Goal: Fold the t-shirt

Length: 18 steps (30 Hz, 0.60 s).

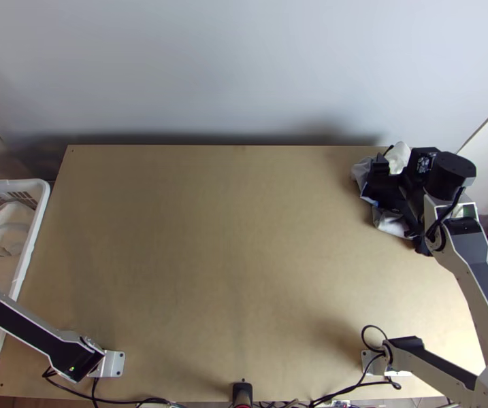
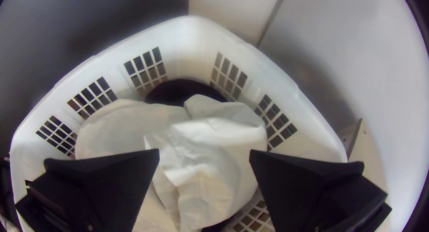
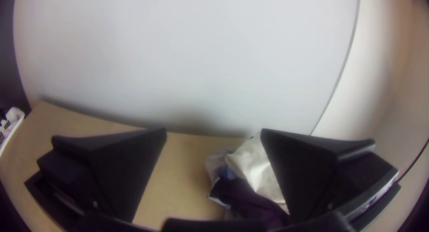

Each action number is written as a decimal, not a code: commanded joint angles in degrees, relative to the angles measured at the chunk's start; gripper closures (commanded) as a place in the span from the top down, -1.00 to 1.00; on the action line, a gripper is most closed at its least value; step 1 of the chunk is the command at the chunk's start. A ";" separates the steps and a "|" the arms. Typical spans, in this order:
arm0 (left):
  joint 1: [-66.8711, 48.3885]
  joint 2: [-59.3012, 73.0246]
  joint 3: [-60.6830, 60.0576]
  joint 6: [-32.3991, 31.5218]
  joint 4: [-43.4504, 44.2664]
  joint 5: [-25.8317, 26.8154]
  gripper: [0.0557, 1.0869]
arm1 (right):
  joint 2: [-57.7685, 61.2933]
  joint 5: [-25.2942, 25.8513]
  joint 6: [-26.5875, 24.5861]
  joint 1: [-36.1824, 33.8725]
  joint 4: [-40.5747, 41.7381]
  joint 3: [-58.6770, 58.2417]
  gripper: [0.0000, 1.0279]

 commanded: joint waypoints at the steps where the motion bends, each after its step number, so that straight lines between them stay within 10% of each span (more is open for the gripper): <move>1: 2.79 3.92 2.45 1.36 0.81 -0.14 0.91 | -1.64 -0.05 -0.58 -0.17 0.10 -1.44 0.91; 18: 3.49 8.14 -0.10 0.13 0.73 -0.14 0.91 | -3.39 -0.05 -1.11 0.27 0.01 -0.82 0.91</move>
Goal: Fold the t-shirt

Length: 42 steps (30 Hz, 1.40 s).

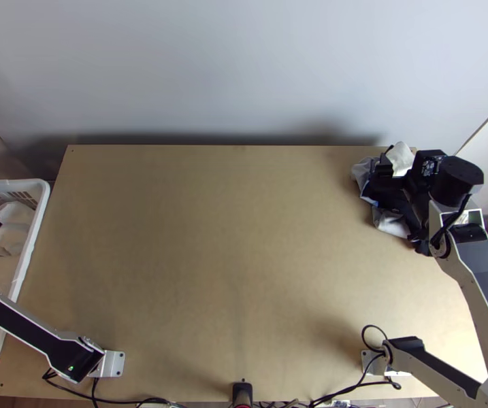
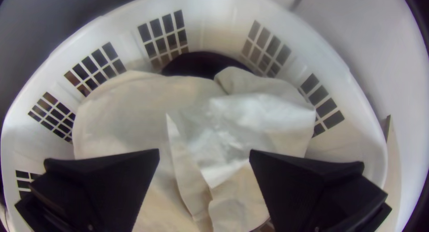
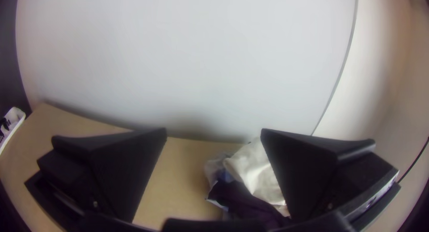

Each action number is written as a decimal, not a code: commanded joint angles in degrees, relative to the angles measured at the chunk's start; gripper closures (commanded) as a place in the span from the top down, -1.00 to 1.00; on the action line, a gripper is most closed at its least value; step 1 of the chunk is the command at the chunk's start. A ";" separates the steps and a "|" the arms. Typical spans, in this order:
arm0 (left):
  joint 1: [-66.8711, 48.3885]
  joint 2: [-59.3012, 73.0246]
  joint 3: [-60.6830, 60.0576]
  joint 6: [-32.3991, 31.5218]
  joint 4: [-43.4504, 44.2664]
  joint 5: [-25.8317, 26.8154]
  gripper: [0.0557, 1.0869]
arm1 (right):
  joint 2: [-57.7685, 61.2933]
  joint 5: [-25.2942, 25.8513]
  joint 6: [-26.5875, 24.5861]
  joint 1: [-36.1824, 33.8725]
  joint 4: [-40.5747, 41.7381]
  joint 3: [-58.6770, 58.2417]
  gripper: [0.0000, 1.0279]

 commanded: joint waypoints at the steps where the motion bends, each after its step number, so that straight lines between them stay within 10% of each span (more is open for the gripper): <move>1: -0.07 1.08 -0.84 -0.74 0.14 0.01 0.91 | -0.81 -0.01 -0.25 0.11 -0.17 -0.23 0.91; 32: -2.97 3.98 0.65 -3.99 -0.39 0.01 0.87 | -1.08 -0.01 -2.63 0.64 1.59 0.56 0.91; 38: -3.15 2.58 0.56 -4.70 0.49 0.10 -0.62 | -0.90 0.08 -2.54 0.82 1.59 -0.23 0.91; 42: -3.15 1.61 0.47 -4.34 0.49 0.10 -0.63 | -0.73 0.08 -2.45 1.43 2.03 -0.85 0.91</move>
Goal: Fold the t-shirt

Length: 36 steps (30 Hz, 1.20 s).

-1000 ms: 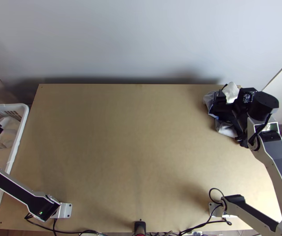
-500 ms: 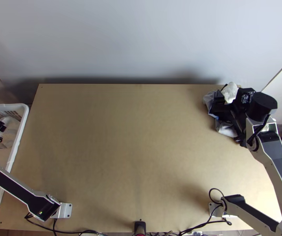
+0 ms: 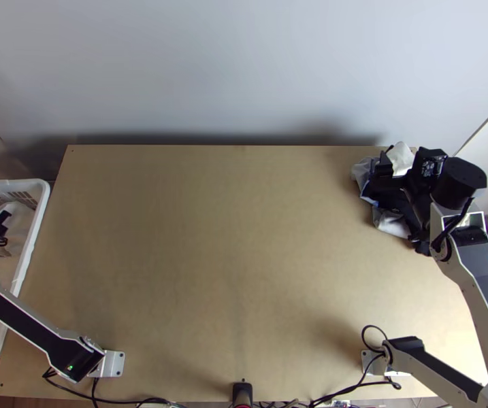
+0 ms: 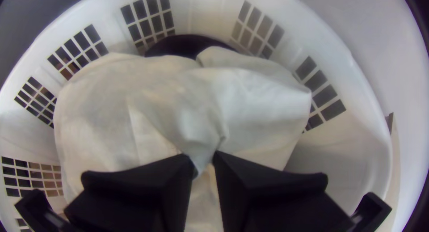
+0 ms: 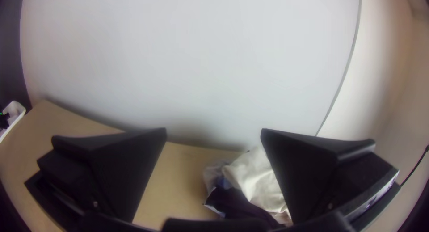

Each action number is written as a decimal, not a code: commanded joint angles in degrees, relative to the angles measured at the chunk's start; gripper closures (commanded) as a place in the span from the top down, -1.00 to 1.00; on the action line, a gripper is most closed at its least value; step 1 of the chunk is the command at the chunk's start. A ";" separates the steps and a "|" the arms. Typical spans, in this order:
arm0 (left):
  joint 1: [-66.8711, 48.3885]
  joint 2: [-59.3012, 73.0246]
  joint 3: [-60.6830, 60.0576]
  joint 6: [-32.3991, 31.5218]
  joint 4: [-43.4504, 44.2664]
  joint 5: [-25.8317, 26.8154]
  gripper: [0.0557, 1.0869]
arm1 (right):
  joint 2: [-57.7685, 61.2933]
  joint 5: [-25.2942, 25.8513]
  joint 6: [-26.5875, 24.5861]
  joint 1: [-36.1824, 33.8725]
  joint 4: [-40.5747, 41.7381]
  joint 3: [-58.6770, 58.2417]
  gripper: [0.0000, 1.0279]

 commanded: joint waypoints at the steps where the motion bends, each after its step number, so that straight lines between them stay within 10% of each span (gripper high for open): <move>1: -0.09 -1.32 0.02 0.25 0.62 0.12 -0.63 | 0.28 -0.03 0.13 0.54 0.52 -0.78 0.91; 8: 1.06 -1.06 0.19 -0.37 0.53 7.77 -0.92 | 0.28 0.06 0.04 0.62 1.05 -0.87 0.91; 26: -3.69 -24.61 -3.85 -3.18 -10.98 18.67 -0.92 | -0.42 0.06 1.36 1.06 3.07 -3.42 0.91; 36: -21.44 -40.69 -12.29 -5.99 -15.55 17.17 -0.92 | -2.80 0.06 2.76 0.89 3.60 -6.85 0.91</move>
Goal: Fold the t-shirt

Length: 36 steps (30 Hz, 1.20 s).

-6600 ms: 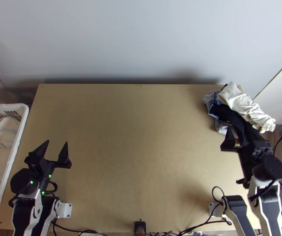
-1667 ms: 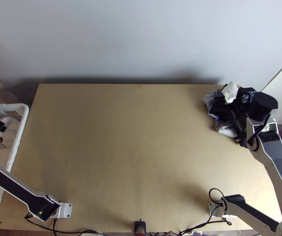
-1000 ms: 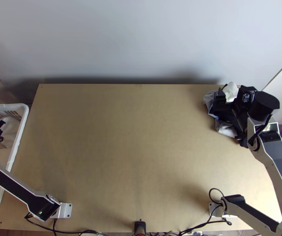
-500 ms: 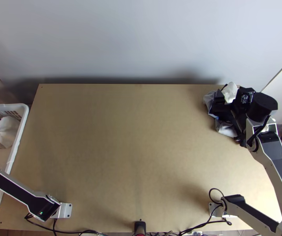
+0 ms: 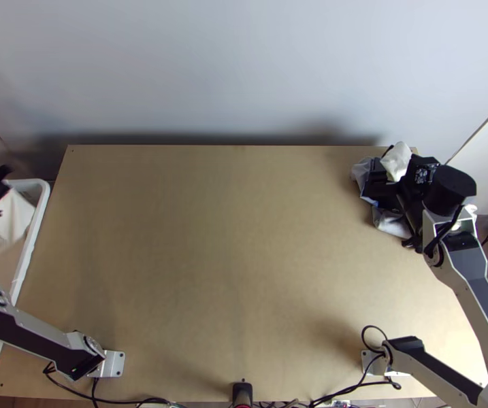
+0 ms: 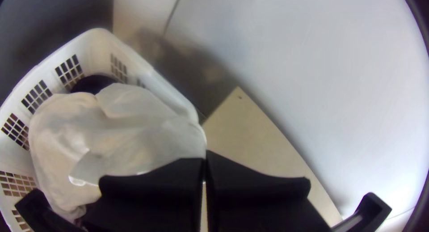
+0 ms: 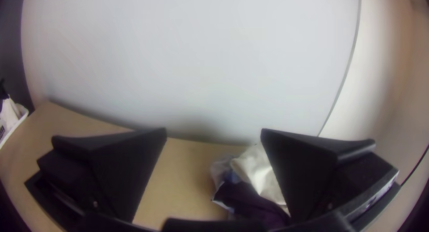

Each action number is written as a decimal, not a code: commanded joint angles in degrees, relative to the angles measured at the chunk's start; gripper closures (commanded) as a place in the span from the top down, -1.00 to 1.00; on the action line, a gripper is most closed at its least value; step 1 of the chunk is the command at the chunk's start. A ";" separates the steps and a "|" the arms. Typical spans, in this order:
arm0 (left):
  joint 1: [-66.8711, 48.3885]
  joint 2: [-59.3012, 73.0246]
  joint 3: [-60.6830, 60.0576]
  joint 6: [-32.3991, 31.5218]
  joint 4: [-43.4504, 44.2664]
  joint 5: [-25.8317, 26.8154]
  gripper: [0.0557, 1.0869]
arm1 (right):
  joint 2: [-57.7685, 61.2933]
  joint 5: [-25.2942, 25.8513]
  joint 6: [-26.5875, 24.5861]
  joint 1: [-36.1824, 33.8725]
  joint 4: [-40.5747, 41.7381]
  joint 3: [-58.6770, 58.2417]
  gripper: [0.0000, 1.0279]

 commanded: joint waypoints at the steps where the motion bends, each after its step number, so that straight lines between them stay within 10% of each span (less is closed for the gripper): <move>1: -12.36 -10.38 -5.56 -3.05 -2.42 -0.69 -0.92 | -2.08 0.04 0.67 -0.29 0.41 -2.37 0.91; 36: -82.50 1.48 12.28 -9.64 -9.63 -11.14 -0.92 | -5.59 -0.05 4.71 -3.37 4.98 -13.26 0.91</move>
